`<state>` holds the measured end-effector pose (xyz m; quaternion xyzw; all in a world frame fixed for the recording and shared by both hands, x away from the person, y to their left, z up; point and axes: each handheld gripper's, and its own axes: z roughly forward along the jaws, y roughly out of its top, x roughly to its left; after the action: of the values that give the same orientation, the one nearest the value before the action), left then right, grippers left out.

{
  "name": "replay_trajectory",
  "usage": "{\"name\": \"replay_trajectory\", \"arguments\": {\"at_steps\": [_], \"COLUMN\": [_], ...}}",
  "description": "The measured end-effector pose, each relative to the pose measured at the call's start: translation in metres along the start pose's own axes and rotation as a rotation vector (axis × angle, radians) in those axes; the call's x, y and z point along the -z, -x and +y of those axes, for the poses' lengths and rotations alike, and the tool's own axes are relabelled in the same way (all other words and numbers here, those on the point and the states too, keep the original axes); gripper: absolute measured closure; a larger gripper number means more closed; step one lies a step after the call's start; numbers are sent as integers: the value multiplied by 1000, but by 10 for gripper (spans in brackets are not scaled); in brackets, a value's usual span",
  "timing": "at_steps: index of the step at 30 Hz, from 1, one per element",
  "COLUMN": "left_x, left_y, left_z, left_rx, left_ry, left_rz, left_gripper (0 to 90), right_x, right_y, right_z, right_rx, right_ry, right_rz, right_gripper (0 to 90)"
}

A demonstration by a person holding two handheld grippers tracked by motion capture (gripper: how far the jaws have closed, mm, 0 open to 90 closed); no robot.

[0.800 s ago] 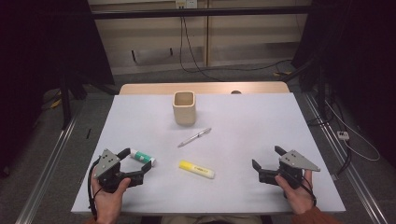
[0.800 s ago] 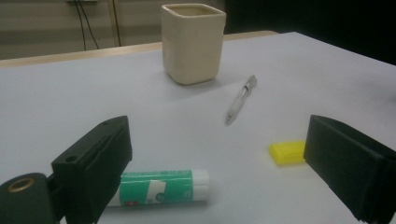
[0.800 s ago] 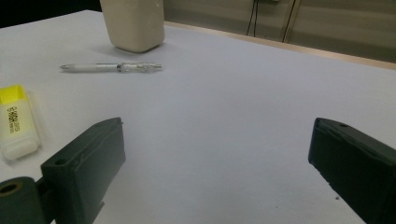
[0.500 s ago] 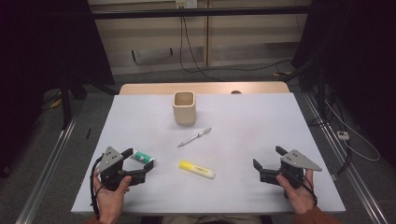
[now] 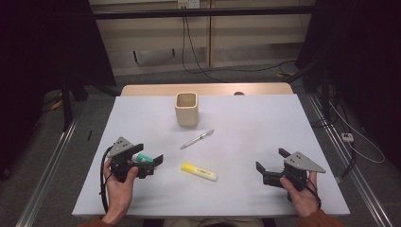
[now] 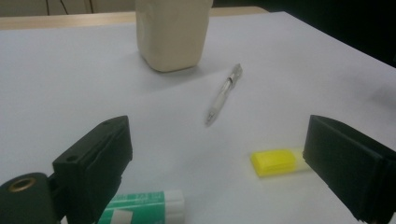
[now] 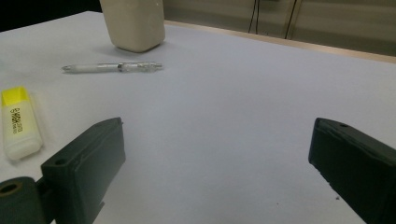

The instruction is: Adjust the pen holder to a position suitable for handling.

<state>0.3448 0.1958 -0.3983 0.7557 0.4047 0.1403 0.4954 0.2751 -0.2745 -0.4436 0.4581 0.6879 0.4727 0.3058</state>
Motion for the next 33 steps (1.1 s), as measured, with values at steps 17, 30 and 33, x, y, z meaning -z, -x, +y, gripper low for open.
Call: {"name": "replay_trajectory", "arguments": {"at_steps": [17, 30, 33], "left_x": [-42, -72, -81], "left_y": [-18, -33, -36], "left_z": [66, 108, 118], "left_rx": [-13, -52, -86], "left_ry": [-37, 2, -6], "left_rz": [-61, -90, -88], "left_gripper": [81, 87, 87], "right_x": [0, -3, -4], "right_y": [-1, -1, -2], "right_z": [0, 0, 0], "right_rx": [6, 9, 12], "right_ry": [0, -12, -10], "right_rz": [6, 9, 17], "right_gripper": [38, 38, 38]}}
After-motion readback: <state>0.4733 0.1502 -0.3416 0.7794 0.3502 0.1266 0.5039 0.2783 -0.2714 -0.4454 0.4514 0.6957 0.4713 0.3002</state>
